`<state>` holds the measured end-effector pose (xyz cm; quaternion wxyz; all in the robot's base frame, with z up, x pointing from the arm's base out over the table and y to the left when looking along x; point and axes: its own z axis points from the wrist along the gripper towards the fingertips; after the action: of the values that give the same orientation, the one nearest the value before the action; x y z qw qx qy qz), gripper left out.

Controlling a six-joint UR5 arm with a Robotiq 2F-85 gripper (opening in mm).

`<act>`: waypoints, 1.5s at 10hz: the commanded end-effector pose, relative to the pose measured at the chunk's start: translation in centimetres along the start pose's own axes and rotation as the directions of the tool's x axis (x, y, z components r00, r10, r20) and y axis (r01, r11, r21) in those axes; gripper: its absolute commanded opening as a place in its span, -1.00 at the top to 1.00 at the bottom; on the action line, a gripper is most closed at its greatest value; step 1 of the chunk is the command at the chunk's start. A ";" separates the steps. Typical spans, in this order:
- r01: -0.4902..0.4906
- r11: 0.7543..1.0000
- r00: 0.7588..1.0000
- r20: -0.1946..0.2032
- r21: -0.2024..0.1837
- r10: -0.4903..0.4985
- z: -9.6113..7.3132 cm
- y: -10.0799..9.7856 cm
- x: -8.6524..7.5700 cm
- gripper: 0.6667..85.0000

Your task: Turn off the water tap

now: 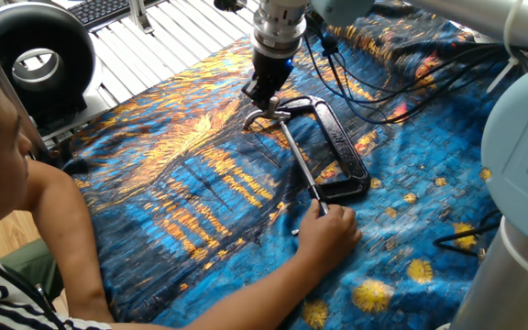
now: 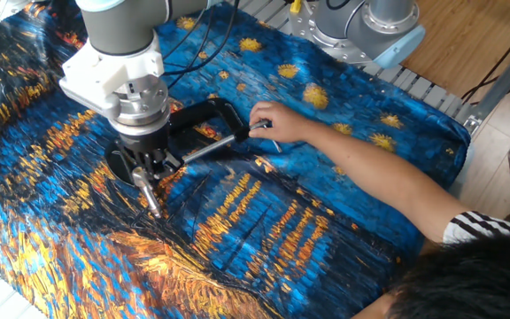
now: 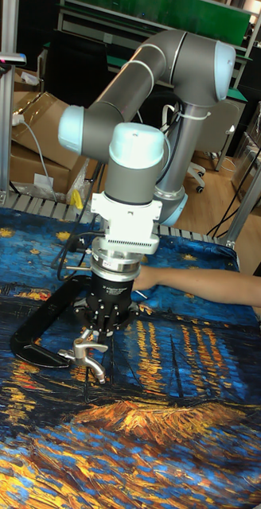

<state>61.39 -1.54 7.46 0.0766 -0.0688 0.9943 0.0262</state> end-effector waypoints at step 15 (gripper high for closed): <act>-0.181 0.983 0.971 -0.155 0.034 0.184 -4.9 -3.9 10.4 0.98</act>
<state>53.77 -4.97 9.70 0.0070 -0.0016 0.9998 0.0211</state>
